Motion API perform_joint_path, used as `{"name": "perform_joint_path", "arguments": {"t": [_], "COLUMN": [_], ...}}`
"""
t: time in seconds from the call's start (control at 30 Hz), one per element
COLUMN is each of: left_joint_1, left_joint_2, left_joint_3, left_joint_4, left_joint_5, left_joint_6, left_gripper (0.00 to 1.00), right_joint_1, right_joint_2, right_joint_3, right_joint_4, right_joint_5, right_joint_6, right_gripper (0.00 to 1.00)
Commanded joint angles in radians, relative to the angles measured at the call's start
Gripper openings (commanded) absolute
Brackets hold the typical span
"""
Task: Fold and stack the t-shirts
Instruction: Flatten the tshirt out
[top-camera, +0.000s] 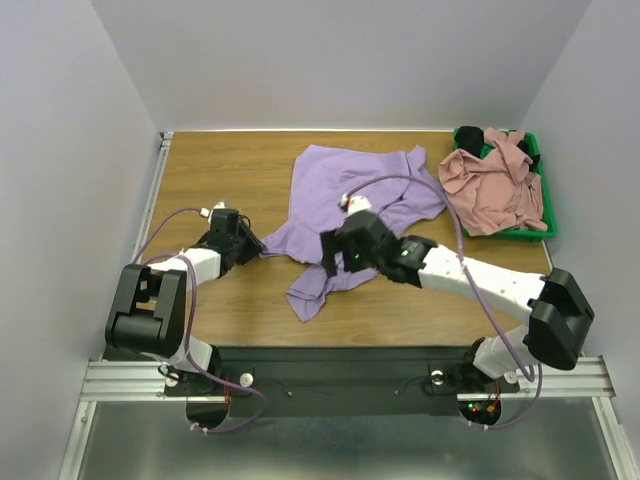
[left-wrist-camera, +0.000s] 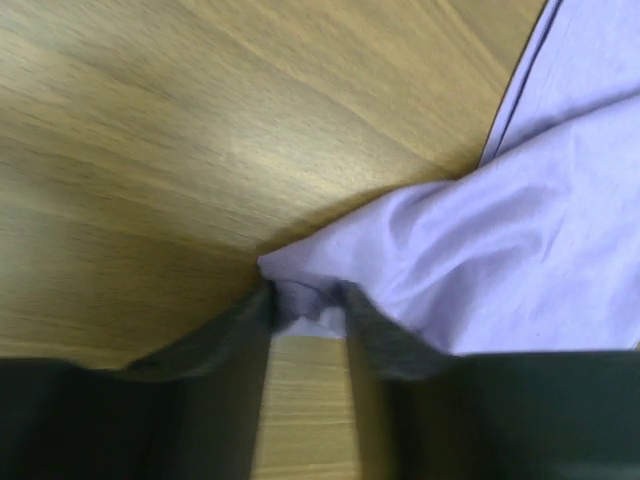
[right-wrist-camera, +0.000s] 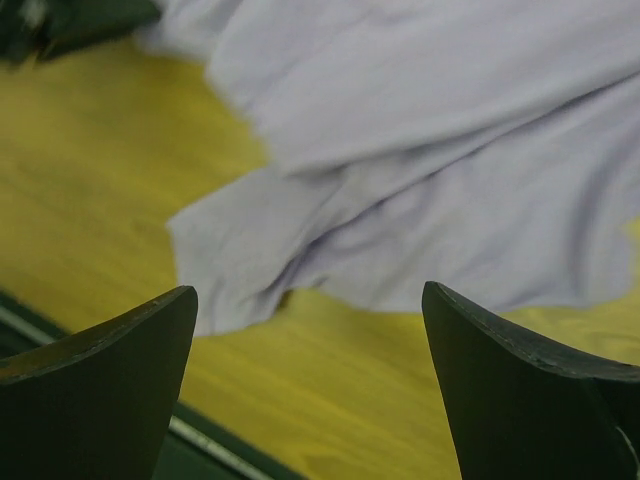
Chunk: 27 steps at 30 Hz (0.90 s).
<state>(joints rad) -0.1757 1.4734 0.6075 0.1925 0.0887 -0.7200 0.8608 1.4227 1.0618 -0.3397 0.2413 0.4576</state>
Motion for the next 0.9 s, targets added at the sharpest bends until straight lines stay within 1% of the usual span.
{"name": "perform_joint_path", "arguments": {"t": [0.0, 0.03, 0.07, 0.1, 0.17, 0.2, 0.23, 0.33, 0.43, 0.53, 0.57, 0.6, 0.63, 0.7, 0.73, 0.77, 0.83, 0.87], "left_joint_1": [-0.024, -0.024, -0.024, -0.024, -0.025, -0.024, -0.025, -0.024, -0.025, -0.024, -0.025, -0.025, -0.024, -0.024, -0.024, -0.024, -0.025, -0.025], "left_joint_2": [0.024, 0.027, 0.027, 0.027, 0.016, 0.010, -0.011, -0.062, -0.106, -0.140, -0.148, -0.154, -0.168, -0.177, -0.189, -0.196, -0.212, -0.237], "left_joint_3": [0.024, 0.023, 0.023, 0.020, 0.017, 0.011, 0.006, -0.012, -0.028, -0.040, -0.043, -0.046, -0.049, -0.051, -0.052, -0.049, -0.040, -0.034], "left_joint_4": [0.013, 0.016, 0.019, 0.030, 0.036, 0.041, 0.042, 0.041, 0.036, 0.033, 0.030, 0.028, 0.027, 0.019, 0.013, 0.006, -0.016, -0.022], "left_joint_5": [0.026, 0.029, 0.031, 0.032, 0.031, 0.029, 0.028, 0.000, -0.018, -0.023, -0.024, -0.024, -0.030, -0.035, -0.041, -0.052, -0.060, -0.066], "left_joint_6": [0.017, 0.019, 0.022, 0.025, 0.027, 0.028, 0.030, 0.027, 0.022, 0.019, 0.017, 0.017, 0.017, 0.019, 0.019, 0.019, 0.021, 0.019], "left_gripper": [0.19, 0.07, 0.00, 0.00, 0.00, 0.00, 0.00, 0.00, 0.00, 0.00, 0.00, 0.00, 0.00, 0.00, 0.00, 0.00, 0.00, 0.00], "right_joint_1": [0.194, 0.225, 0.254, 0.303, 0.345, 0.368, 0.372, 0.374, 0.374, 0.374, 0.374, 0.374, 0.374, 0.373, 0.371, 0.371, 0.363, 0.359], "right_joint_2": [0.056, 0.083, 0.109, 0.172, 0.235, 0.295, 0.315, 0.387, 0.448, 0.481, 0.496, 0.502, 0.505, 0.510, 0.506, 0.495, 0.435, 0.409], "right_joint_3": [0.013, 0.026, 0.052, 0.072, 0.133, 0.151, 0.165, 0.194, 0.207, 0.205, 0.204, 0.201, 0.195, 0.191, 0.190, 0.184, 0.173, 0.165], "right_joint_4": [-0.002, -0.005, -0.005, -0.007, -0.012, -0.033, -0.038, -0.038, -0.042, -0.053, -0.058, -0.059, -0.064, -0.083, -0.102, -0.120, -0.180, -0.206], "right_joint_5": [0.043, 0.047, 0.053, 0.068, 0.084, 0.096, 0.111, 0.107, 0.125, 0.191, 0.234, 0.249, 0.266, 0.315, 0.340, 0.370, 0.452, 0.490], "right_joint_6": [0.064, 0.067, 0.073, 0.084, 0.085, 0.088, 0.101, 0.128, 0.145, 0.182, 0.211, 0.220, 0.228, 0.249, 0.266, 0.298, 0.317, 0.328], "right_gripper": [1.00, 1.00, 1.00, 0.99, 0.97, 0.95, 0.94, 0.85, 0.80, 0.70, 0.63, 0.58, 0.44, 0.29, 0.23, 0.12, 0.06, 0.00]}}
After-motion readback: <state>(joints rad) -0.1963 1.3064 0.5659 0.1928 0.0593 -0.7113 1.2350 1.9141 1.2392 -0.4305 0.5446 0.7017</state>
